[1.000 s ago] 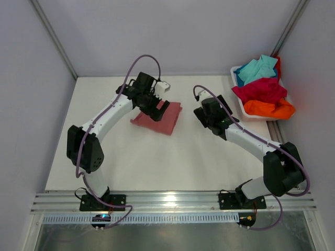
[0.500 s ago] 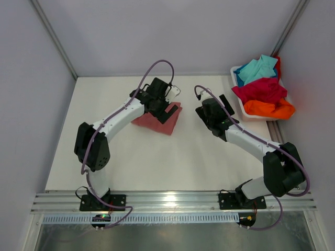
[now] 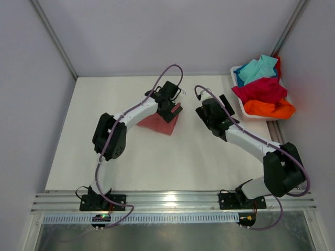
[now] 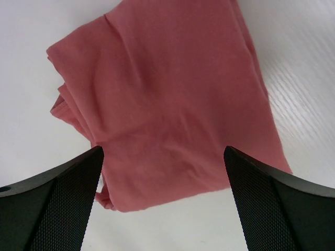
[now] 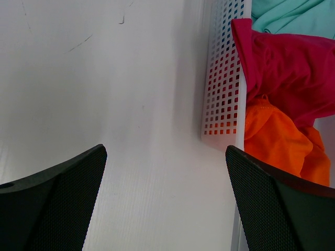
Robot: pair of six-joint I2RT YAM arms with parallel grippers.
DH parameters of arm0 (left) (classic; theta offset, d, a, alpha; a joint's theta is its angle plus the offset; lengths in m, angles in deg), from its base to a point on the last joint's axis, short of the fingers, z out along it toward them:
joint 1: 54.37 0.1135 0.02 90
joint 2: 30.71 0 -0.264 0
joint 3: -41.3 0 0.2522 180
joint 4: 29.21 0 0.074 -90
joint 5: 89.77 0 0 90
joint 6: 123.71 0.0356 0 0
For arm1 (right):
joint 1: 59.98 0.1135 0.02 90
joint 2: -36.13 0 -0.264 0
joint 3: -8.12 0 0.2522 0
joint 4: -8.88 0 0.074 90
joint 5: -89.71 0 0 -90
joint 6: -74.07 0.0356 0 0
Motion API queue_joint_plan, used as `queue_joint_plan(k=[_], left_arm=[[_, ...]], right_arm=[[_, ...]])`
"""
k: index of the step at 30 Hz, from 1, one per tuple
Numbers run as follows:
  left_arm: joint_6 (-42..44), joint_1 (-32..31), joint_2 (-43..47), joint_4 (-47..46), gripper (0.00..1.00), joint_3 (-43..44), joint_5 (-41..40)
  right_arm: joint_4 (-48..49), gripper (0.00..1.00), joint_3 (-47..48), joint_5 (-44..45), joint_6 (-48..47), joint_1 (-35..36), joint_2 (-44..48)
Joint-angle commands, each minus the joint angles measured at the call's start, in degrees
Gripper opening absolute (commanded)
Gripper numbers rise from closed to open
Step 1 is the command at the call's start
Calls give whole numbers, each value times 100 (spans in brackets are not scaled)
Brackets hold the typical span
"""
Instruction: Fold and stack the t-shirts
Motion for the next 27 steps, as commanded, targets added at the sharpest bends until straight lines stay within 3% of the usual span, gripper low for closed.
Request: queue_joint_plan(k=[1, 14, 27], left_arm=[[174, -3, -369, -364, 99, 381, -611], [201, 32, -1283, -224, 99, 971, -621], [-55, 822, -1407, 155, 99, 1139, -374]], right_arm=[[101, 99, 70, -39, 118, 12, 256], [-92, 99, 158, -179, 180, 11, 221], [-154, 99, 176, -232, 206, 12, 213]])
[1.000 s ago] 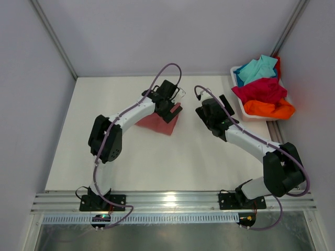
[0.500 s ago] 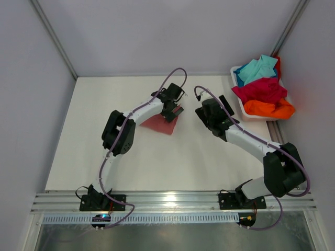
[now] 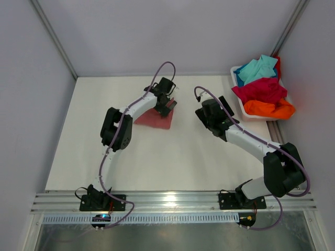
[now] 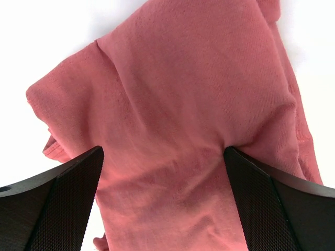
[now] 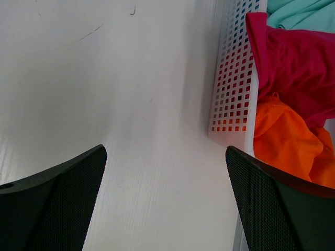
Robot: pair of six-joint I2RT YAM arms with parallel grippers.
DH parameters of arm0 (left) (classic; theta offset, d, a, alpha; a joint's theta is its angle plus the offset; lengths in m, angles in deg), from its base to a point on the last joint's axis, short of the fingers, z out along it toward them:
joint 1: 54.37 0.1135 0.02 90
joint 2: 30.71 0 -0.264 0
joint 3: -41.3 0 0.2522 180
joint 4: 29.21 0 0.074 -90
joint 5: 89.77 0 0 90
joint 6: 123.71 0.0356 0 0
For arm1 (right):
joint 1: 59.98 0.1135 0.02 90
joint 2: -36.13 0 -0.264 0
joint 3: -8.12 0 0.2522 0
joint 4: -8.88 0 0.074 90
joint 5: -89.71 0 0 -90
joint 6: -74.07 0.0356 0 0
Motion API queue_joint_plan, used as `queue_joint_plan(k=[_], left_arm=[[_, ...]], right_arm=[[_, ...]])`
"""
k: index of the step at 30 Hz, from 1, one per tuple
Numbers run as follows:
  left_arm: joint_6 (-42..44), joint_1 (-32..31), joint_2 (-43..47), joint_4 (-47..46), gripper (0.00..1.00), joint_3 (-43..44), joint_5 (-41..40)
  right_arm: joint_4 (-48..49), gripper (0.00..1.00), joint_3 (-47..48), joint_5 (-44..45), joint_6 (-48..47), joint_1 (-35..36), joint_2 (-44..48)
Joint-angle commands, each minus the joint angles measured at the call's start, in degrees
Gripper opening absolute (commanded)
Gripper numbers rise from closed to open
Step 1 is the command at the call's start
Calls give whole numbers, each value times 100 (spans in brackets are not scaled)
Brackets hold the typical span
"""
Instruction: Fold and stack the t-shirts
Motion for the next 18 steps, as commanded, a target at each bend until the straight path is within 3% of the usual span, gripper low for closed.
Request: queue_joint_plan(k=[1, 9, 18], left_arm=[[0, 392, 138, 104, 99, -221, -48], [597, 858, 543, 51, 99, -785, -102], [818, 1746, 439, 376, 99, -400, 101]], right_arm=[[96, 99, 176, -40, 138, 12, 201], [52, 99, 194, -49, 173, 12, 158], [52, 99, 194, -14, 156, 11, 149]])
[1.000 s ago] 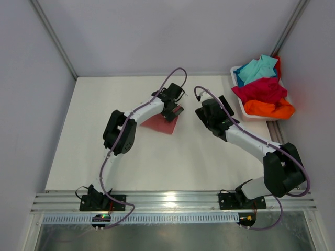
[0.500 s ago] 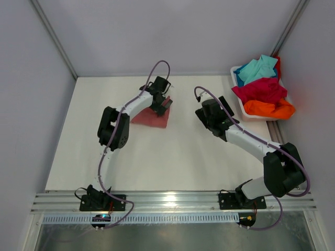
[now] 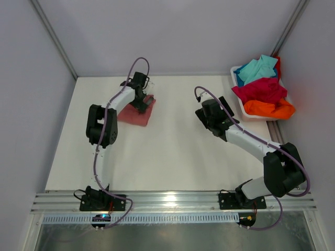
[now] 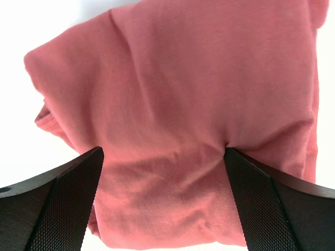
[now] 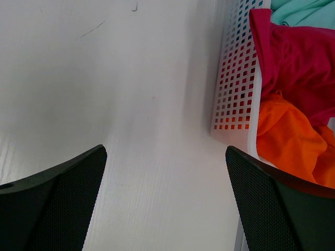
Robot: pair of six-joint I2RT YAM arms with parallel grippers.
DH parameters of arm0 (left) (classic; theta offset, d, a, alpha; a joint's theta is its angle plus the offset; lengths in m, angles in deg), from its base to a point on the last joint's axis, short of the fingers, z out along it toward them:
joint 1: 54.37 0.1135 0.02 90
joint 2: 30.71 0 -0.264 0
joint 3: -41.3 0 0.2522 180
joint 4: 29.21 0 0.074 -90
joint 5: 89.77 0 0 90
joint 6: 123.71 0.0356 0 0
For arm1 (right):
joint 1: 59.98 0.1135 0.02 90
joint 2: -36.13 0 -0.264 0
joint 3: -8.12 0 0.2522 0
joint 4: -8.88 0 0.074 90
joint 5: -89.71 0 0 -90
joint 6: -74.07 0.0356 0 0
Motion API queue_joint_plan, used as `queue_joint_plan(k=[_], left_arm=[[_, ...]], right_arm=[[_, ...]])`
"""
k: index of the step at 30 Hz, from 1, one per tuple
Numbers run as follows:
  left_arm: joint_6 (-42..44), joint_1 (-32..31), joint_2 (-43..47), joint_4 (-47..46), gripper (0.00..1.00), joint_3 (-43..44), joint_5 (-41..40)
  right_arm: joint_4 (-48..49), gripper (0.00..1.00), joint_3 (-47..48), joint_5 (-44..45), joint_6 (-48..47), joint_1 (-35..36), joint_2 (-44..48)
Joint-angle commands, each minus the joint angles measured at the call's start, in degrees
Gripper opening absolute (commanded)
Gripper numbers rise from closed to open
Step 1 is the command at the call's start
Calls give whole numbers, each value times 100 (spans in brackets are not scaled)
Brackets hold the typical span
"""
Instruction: Fold and stack the t-shirts
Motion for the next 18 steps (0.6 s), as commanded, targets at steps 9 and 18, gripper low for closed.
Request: queue_joint_plan(k=[9, 18], left_arm=[[463, 1087, -212, 374, 99, 642, -324], [753, 1632, -467, 243, 99, 994, -500]], right_arm=[[119, 99, 200, 8, 99, 11, 151], [119, 99, 200, 17, 99, 11, 142]])
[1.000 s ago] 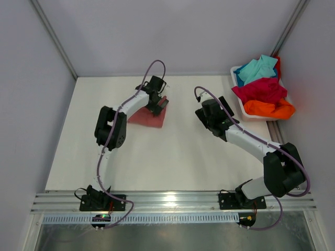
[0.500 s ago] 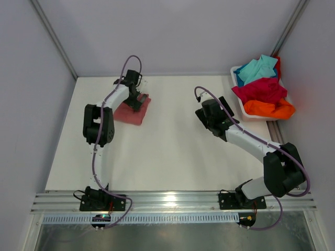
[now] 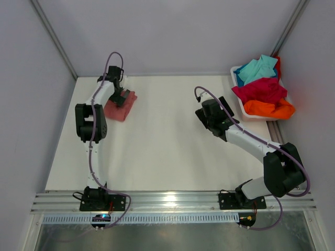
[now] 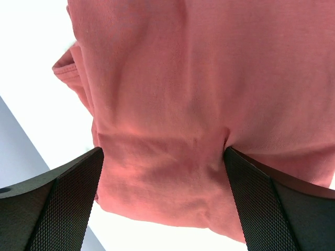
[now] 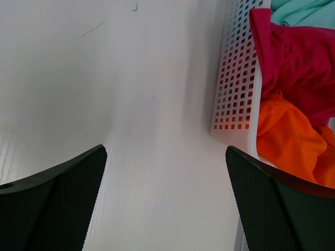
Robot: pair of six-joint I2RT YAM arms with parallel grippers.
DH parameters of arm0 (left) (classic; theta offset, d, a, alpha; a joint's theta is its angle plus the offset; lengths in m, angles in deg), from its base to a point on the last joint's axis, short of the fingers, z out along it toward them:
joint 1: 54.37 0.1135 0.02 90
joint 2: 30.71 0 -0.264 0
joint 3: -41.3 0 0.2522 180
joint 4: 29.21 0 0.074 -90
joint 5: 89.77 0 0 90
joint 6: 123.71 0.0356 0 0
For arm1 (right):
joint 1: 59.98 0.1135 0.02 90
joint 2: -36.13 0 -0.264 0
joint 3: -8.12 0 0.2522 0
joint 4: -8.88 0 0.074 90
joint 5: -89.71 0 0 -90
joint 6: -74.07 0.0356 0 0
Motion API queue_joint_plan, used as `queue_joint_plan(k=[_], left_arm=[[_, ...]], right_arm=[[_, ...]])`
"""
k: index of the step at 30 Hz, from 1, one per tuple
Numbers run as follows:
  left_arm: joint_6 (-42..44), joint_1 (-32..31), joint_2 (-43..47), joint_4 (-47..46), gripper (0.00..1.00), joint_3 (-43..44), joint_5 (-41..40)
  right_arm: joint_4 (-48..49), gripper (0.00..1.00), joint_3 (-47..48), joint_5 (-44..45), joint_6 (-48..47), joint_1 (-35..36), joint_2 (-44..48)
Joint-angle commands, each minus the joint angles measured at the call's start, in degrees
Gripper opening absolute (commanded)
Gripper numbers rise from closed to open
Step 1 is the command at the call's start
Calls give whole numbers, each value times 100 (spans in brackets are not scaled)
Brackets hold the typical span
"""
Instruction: Fold and stack the t-shirts
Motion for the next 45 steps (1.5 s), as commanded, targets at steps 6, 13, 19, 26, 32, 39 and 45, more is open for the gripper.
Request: queue_joint_plan(k=[6, 13, 19, 26, 32, 39, 45], left_arm=[[244, 449, -418, -114, 99, 503, -251], [191, 853, -735, -97, 99, 837, -277], [121, 967, -1086, -105, 99, 1206, -470], [-90, 1099, -1394, -79, 99, 1602, -646], [-178, 1231, -1482, -114, 99, 1655, -804], [-371, 1477, -1535, -149, 99, 1664, -1112], [-600, 1697, -1517, -131, 99, 1637, -1182]], right_arm=[[86, 99, 200, 15, 108, 12, 107], [69, 99, 209, 41, 108, 11, 63], [51, 99, 218, 33, 99, 12, 19], [16, 99, 226, 24, 108, 3, 19], [16, 99, 227, 6, 117, 11, 2], [-28, 99, 244, -47, 143, 3, 10], [-45, 99, 244, -99, 161, 3, 54]])
